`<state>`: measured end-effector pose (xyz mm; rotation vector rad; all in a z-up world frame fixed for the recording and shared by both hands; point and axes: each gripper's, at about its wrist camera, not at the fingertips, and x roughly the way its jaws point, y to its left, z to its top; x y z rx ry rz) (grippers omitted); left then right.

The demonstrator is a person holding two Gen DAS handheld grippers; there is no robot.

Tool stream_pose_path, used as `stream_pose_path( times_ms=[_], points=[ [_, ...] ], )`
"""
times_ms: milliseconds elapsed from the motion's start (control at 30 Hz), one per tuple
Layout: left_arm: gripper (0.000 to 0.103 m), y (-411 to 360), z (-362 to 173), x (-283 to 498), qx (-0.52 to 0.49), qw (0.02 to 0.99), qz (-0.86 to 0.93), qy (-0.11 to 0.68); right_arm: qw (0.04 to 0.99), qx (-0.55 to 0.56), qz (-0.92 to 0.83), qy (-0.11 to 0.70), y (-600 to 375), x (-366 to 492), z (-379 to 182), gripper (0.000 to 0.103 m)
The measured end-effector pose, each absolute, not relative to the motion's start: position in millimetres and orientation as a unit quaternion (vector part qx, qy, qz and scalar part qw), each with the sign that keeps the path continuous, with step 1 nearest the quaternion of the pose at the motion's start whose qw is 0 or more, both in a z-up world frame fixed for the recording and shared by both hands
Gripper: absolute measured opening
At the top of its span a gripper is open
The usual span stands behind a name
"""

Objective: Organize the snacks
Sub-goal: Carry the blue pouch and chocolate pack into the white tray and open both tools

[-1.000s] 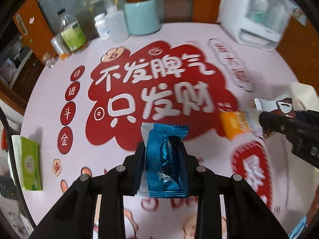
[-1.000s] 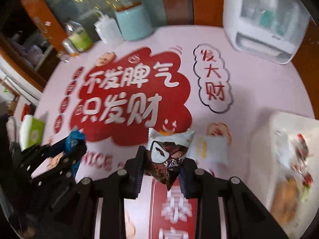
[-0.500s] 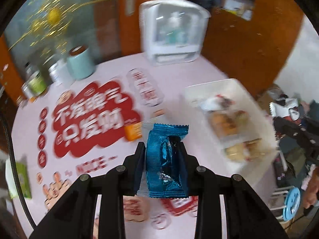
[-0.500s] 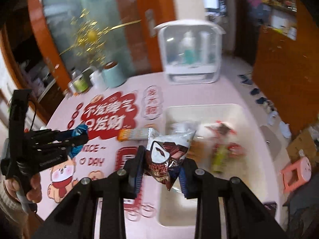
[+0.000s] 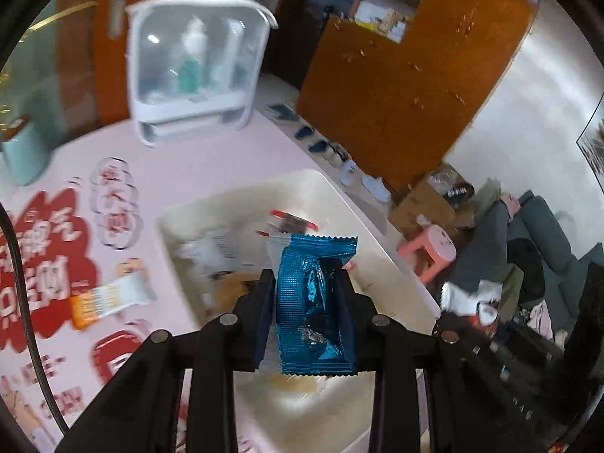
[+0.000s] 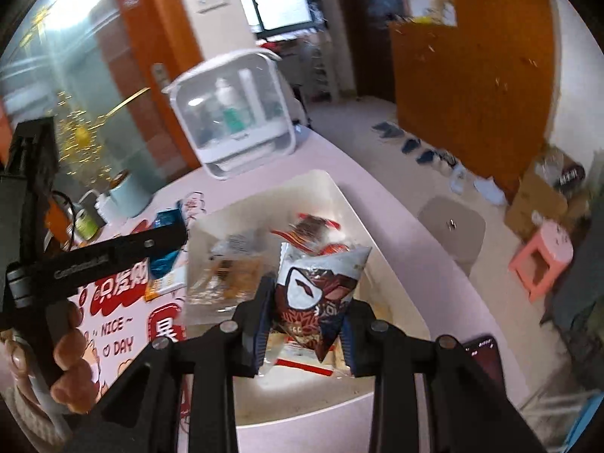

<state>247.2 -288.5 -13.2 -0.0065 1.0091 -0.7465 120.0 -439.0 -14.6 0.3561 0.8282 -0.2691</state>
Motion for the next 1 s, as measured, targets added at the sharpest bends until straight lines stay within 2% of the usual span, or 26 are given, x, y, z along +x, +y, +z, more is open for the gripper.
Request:
stream_pose_path(
  times_ms=[233, 300, 367, 400, 433, 467, 533, 867, 1000],
  points=[
    [0.030, -351, -61, 266, 0.036, 0.793, -0.349, 0.499, 0.872, 0.170, -0.141, 0.436, -447, 139, -61, 0.036],
    [0.031, -361, -71, 270, 0.041, 0.789, -0.347, 0.506, 0.868, 0.164, -0.146, 0.446, -447, 144, -72, 0.043],
    [0.044, -368, -81, 272, 0.045, 0.788, -0.342, 0.511, 0.865, 0.164, -0.147, 0.450, -448, 147, -80, 0.045],
    [0.064, -370, -85, 272, 0.046, 0.785, -0.341, 0.515, 0.865, 0.165, -0.148, 0.450, -448, 147, -82, 0.046],
    [0.078, -368, -87, 272, 0.043, 0.786, -0.340, 0.515, 0.865, 0.165, -0.150, 0.450, -449, 148, -86, 0.047],
    [0.080, -366, -88, 272, 0.036, 0.789, -0.337, 0.513, 0.864, 0.164, -0.152, 0.450, -448, 148, -87, 0.048],
    [0.080, -364, -88, 272, 0.029, 0.786, -0.345, 0.511, 0.865, 0.166, -0.152, 0.449, -449, 146, -90, 0.051],
    [0.080, -335, -76, 266, 0.029, 0.800, -0.333, 0.498, 0.872, 0.135, -0.163, 0.442, -435, 138, -87, 0.053],
    [0.080, -310, -67, 266, 0.039, 0.810, -0.319, 0.491, 0.877, 0.133, -0.154, 0.435, -427, 130, -78, 0.058]
  ],
)
